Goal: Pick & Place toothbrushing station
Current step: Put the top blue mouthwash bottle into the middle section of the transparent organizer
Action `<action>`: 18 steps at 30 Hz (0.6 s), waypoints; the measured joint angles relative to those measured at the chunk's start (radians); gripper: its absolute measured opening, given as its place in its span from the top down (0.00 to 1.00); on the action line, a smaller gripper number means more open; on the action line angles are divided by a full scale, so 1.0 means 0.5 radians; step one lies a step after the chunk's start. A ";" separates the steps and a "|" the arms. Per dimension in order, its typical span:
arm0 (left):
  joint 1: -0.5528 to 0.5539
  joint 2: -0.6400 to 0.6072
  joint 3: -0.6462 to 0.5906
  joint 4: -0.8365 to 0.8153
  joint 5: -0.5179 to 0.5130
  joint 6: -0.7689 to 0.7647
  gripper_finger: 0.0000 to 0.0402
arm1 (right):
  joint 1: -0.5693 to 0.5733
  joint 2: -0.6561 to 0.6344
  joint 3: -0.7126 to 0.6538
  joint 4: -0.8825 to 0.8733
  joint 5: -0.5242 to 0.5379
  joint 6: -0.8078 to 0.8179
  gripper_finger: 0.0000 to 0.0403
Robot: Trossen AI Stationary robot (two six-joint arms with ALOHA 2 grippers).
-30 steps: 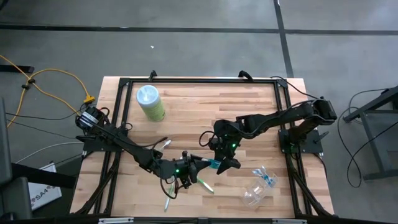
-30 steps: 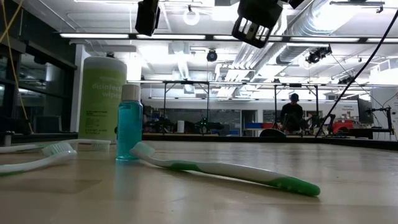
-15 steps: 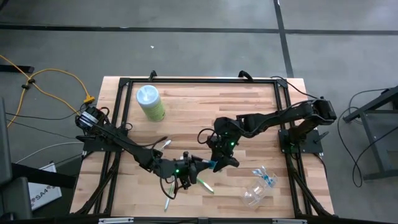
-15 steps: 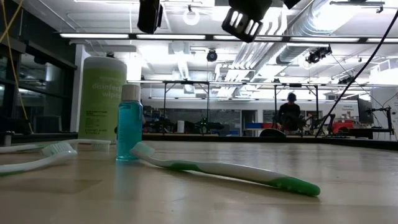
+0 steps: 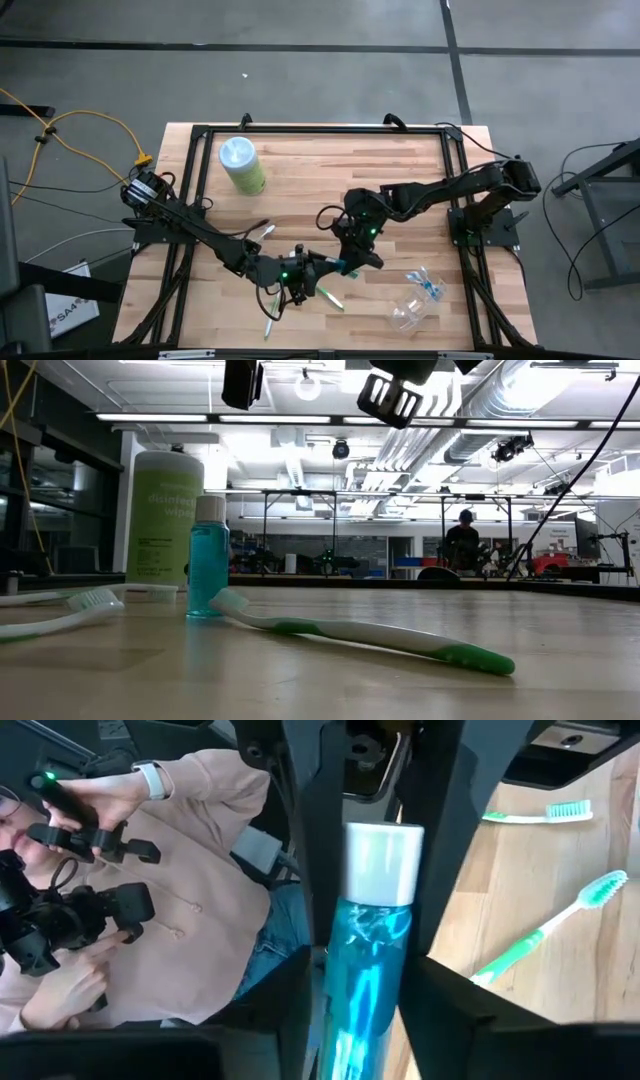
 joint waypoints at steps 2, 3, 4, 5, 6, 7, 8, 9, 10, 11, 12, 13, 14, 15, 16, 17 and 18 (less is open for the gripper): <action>0.000 0.000 0.000 0.021 0.000 0.000 0.78 | 0.000 0.000 0.000 0.000 0.000 0.002 0.74; 0.000 0.000 0.000 0.027 -0.001 -0.002 0.78 | 0.000 0.000 0.000 -0.001 -0.001 0.002 0.77; 0.000 0.000 0.000 0.035 -0.001 -0.011 0.78 | 0.000 0.000 0.000 -0.002 -0.004 0.002 0.81; 0.000 0.002 -0.001 0.046 0.000 -0.018 0.78 | 0.000 0.000 0.000 -0.005 -0.006 0.002 0.84; 0.000 0.002 -0.001 0.054 0.000 -0.023 0.78 | 0.000 0.000 0.000 -0.009 -0.008 -0.005 0.86; 0.000 0.002 -0.001 0.061 0.001 -0.032 0.77 | 0.000 0.000 0.000 -0.013 -0.010 -0.008 0.86; 0.000 0.002 -0.001 0.065 0.002 -0.038 0.75 | -0.001 0.000 0.000 -0.014 -0.012 -0.013 0.86; 0.000 0.002 -0.001 0.067 0.002 -0.043 0.73 | -0.002 0.000 0.000 -0.015 -0.012 -0.020 0.86; -0.002 0.002 -0.002 0.068 0.002 -0.053 0.71 | -0.002 0.000 0.001 -0.018 -0.012 -0.023 0.86; -0.009 0.003 -0.002 0.070 0.000 -0.076 0.68 | -0.001 0.000 0.003 -0.021 -0.012 -0.024 0.86; -0.015 0.004 -0.002 0.071 -0.002 -0.104 0.67 | -0.001 0.000 0.003 -0.026 -0.012 -0.025 0.86; -0.018 0.005 -0.002 0.071 -0.011 -0.132 0.66 | -0.001 0.000 0.004 -0.030 -0.011 -0.025 0.86; -0.018 0.006 -0.002 0.079 -0.031 -0.150 0.65 | -0.001 0.000 0.004 -0.036 -0.007 -0.025 0.86; -0.022 0.007 -0.003 0.093 -0.070 -0.158 0.65 | -0.001 -0.001 0.004 -0.039 -0.003 -0.025 0.86; -0.030 0.008 -0.004 0.108 -0.121 -0.160 0.65 | 0.000 -0.001 0.006 -0.041 -0.003 -0.025 0.86; -0.037 0.008 -0.004 0.119 -0.168 -0.162 0.65 | 0.002 -0.002 0.007 -0.041 -0.002 -0.025 0.86; -0.042 0.008 -0.004 0.136 -0.211 -0.164 0.64 | 0.007 -0.002 0.008 -0.044 0.001 -0.025 0.86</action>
